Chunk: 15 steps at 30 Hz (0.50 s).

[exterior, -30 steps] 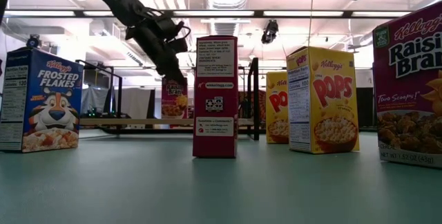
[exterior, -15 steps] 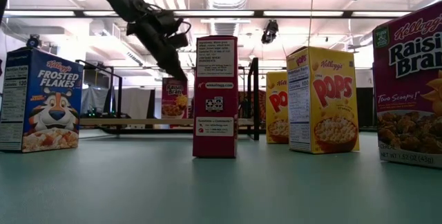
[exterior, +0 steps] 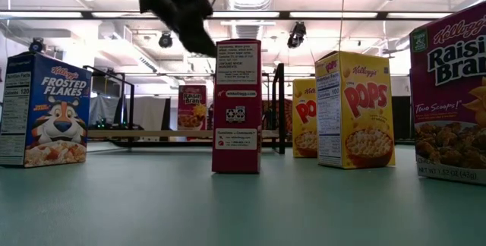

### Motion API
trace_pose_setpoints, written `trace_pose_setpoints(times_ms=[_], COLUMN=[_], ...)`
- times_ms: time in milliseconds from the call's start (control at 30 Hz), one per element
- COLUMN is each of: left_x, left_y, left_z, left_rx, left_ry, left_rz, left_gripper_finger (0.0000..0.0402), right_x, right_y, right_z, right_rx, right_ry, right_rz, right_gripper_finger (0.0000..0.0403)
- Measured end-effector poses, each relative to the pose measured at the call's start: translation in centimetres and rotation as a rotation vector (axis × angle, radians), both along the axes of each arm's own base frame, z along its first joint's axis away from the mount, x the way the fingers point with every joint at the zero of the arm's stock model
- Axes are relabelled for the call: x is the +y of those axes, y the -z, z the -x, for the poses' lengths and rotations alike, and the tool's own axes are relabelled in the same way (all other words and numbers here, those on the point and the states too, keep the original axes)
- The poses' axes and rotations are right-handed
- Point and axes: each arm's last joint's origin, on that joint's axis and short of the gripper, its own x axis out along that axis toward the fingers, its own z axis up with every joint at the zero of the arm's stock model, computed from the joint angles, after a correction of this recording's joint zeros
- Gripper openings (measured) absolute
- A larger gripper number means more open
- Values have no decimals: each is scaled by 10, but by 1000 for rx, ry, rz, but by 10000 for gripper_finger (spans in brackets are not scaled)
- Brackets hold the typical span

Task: Stack cereal on shelf
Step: Put the middle yellow cereal box on the shelf

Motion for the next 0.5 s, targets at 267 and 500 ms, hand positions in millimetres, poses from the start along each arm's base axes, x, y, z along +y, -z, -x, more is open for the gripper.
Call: trace_pose_setpoints(times_ms=[267,500], left_x=[-87,-133], left_y=[7,26], left_z=[16,41], left_rx=[-186,-299], left_ry=[73,-17], left_rz=[-40,-175], left_gripper_finger=[260,260], right_x=[0,-1], right_y=[3,7], right_z=[-3,-10], right_rx=[28,23], right_ry=[-3,-28], right_rz=[-16,-152], right_gripper_finger=[12,12])
